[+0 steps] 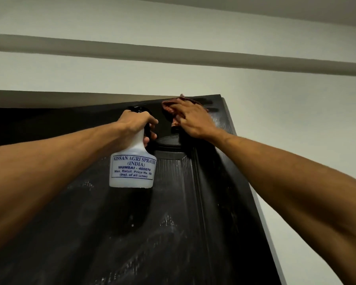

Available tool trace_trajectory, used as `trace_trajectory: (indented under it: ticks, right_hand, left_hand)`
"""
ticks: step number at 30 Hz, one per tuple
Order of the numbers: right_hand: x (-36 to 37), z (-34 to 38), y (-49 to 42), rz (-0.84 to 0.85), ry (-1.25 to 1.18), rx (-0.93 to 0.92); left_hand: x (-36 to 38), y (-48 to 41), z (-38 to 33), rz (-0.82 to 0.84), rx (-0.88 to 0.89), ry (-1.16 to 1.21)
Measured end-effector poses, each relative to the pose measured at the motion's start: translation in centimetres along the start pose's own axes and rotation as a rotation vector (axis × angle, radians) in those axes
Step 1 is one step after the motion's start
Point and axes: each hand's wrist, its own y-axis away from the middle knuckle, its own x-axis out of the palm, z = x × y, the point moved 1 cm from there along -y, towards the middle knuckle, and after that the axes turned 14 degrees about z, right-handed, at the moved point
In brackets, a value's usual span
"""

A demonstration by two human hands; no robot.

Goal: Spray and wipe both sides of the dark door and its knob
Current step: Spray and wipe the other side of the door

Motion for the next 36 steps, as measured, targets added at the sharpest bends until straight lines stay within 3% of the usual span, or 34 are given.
trace_trajectory:
  ticks: [3, 6, 12, 14, 17, 19, 26, 33, 36]
  right_hand:
    - [-2.1, -4.4, 1.0, -0.203, -0.085, 0.193]
    - [-2.1, -5.5, 0.7, -0.203, -0.067, 0.377]
    - [-0.5, -0.1, -2.0, -0.011, -0.065, 0.071]
    - [-0.9, -0.7, -1.9, -0.059, -0.064, 0.098]
    - [-1.5, -3.4, -1.1, -0.205, -0.074, 0.305]
    - [-1.4, -2.7, -1.6, -0.208, -0.085, 0.411]
    - [2.4, 8.7, -7.8, -0.017, -0.070, 0.119]
    - [4.6, 14.6, -10.5, -0.096, -0.038, 0.259]
    - [5.8, 19.5, -13.3, -0.035, -0.015, 0.222]
  left_hand:
    - [2.4, -0.4, -1.4, -0.006, 0.004, 0.016]
    - [2.7, -0.5, -1.5, -0.030, -0.018, -0.012]
    - [0.0, 0.1, -0.8, -0.112, -0.069, -0.106]
    - [-0.9, -0.1, -0.8, -0.128, -0.064, -0.110]
    - [-2.2, 0.1, -0.9, -0.137, -0.071, -0.105]
    - [-4.0, 0.4, -0.1, -0.147, -0.077, -0.116]
    - [-11.3, 1.5, 3.7, -0.168, -0.073, -0.118]
    - [-19.9, 2.2, 6.9, -0.180, -0.079, -0.124]
    - [-25.4, 2.8, 8.9, -0.196, -0.076, -0.162]
